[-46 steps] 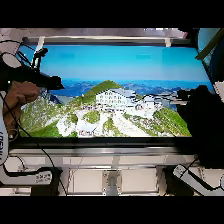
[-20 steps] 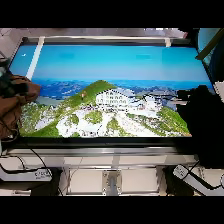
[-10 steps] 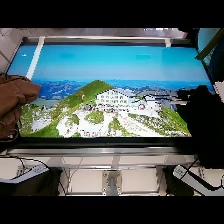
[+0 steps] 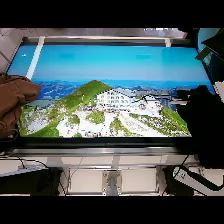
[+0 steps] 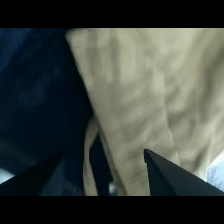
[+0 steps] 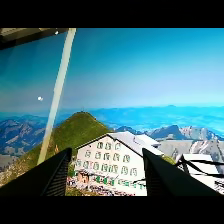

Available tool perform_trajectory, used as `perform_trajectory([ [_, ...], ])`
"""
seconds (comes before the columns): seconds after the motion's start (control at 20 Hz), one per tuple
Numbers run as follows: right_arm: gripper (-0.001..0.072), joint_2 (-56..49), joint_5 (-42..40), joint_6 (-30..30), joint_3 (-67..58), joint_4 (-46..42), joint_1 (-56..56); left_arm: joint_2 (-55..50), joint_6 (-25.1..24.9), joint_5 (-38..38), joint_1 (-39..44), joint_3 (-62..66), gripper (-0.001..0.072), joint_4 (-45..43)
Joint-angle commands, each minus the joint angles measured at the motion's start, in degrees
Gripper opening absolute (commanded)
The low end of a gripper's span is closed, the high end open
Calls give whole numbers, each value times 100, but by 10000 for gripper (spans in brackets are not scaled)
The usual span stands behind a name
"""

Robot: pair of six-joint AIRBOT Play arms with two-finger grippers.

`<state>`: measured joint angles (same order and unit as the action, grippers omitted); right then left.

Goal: Fold the clothes and pants, and hang the long-sleeved shirts on hangers.

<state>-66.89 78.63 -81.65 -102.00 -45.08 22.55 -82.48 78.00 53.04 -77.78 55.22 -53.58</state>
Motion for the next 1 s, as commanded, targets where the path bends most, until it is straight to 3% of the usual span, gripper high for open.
perform_trajectory([
  [0.0,508,-28,-599,-28,-4,-13,-514,-540,-820,-494,103,-4,566,1379],
  [0.1,507,-28,-737,-26,-7,-17,-715,-719,-1480,-520,251,-2,558,2260],
  [0.15,507,-28,-769,-28,-7,-15,-782,-756,-1578,-527,343,0,441,2441],
  [0.2,507,-28,-765,-28,-4,-17,-831,-750,-1617,-520,426,2,180,2479],
  [0.25,507,-28,-750,-31,-7,-4,-837,-704,-1821,-400,498,13,12,2485],
  [0.4,507,-17,-671,-35,-7,0,-835,-286,-2179,181,579,72,12,2583],
  [0.5,507,20,-603,-31,-7,-122,-813,234,-2483,1034,684,107,11,2900],
  [0.65,507,168,-463,-11,-9,-1047,-776,1320,-2706,1810,1528,109,10,3670],
  [0.8,507,225,317,42,-96,-2332,-776,2345,-2706,1287,3456,114,10,3821],
  [0.95,507,219,914,94,-101,-3609,-776,2693,-2704,208,6236,114,11,3823],
])
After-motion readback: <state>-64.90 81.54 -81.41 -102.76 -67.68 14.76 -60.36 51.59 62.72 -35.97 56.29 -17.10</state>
